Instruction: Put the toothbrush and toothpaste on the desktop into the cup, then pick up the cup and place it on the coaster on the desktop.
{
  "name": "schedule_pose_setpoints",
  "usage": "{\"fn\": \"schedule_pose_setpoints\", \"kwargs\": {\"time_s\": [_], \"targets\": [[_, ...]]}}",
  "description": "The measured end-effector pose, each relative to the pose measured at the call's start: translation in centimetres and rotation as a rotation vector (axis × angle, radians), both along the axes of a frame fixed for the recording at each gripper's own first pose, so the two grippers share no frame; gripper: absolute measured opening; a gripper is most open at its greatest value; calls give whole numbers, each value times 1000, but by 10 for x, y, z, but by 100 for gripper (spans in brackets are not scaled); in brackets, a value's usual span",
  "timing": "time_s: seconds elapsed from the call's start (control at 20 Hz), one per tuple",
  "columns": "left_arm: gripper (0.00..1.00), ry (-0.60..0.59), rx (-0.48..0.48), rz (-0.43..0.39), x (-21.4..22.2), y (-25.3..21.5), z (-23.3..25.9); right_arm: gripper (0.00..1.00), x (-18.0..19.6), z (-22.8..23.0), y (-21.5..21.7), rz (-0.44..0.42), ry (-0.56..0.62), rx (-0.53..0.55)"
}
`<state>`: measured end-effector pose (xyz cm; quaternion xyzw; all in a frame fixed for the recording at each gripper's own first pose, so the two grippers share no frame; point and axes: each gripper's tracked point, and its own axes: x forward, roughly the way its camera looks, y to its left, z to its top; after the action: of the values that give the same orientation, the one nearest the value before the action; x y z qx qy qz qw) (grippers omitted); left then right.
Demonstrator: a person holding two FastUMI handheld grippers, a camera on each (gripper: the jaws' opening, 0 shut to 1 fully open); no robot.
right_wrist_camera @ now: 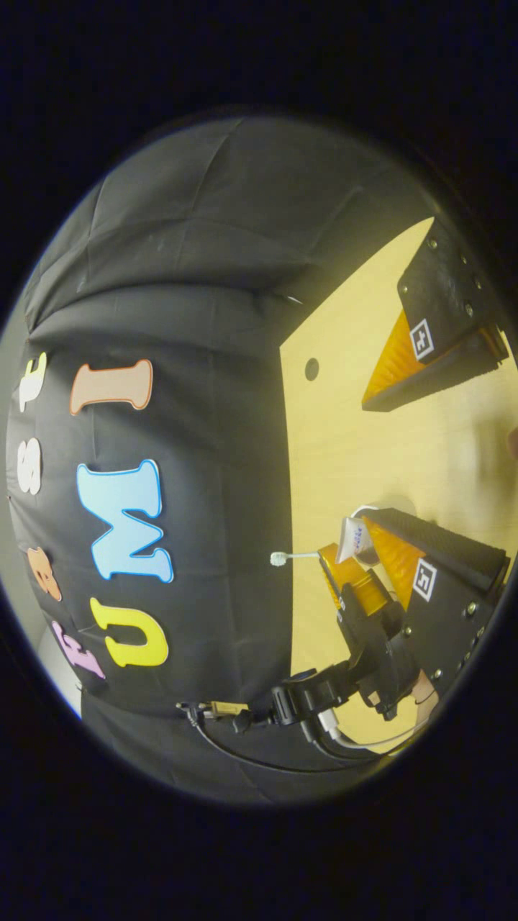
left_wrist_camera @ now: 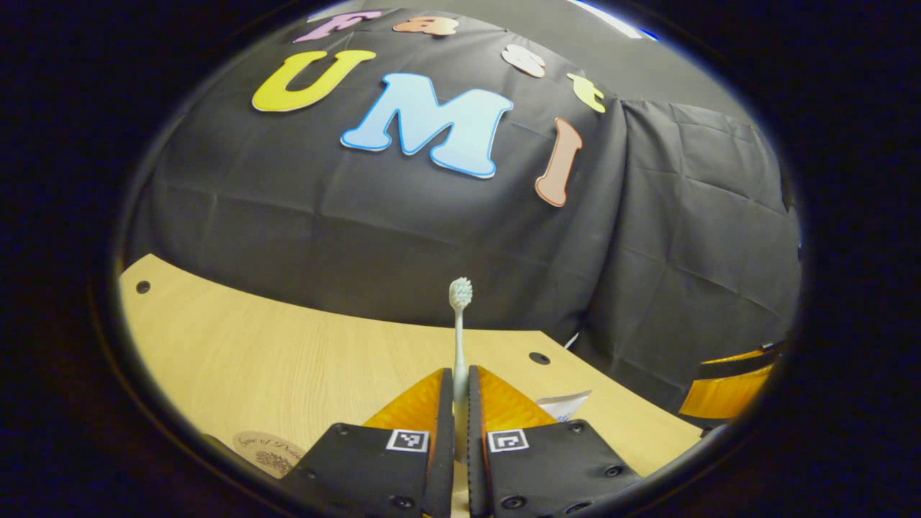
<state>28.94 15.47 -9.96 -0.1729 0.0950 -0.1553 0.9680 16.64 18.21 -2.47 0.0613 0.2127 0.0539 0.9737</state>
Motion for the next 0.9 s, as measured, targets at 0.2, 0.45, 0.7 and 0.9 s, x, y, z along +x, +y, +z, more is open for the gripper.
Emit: {"fn": "schedule_pose_setpoints", "kwargs": {"time_s": [0.2,0.45,0.7,0.9], "targets": [[10,35,7,-8,-7,-1,-6,84,0,0,1,7,4,5],[29,65,5,-3,-19,7,-5,84,2,-3,6,24,30,23],[47,99,43,28,-37,24,-1,84,5,-11,17,55,78,40],[75,116,67,59,-57,40,8,93,8,-20,35,90,133,75]]}}
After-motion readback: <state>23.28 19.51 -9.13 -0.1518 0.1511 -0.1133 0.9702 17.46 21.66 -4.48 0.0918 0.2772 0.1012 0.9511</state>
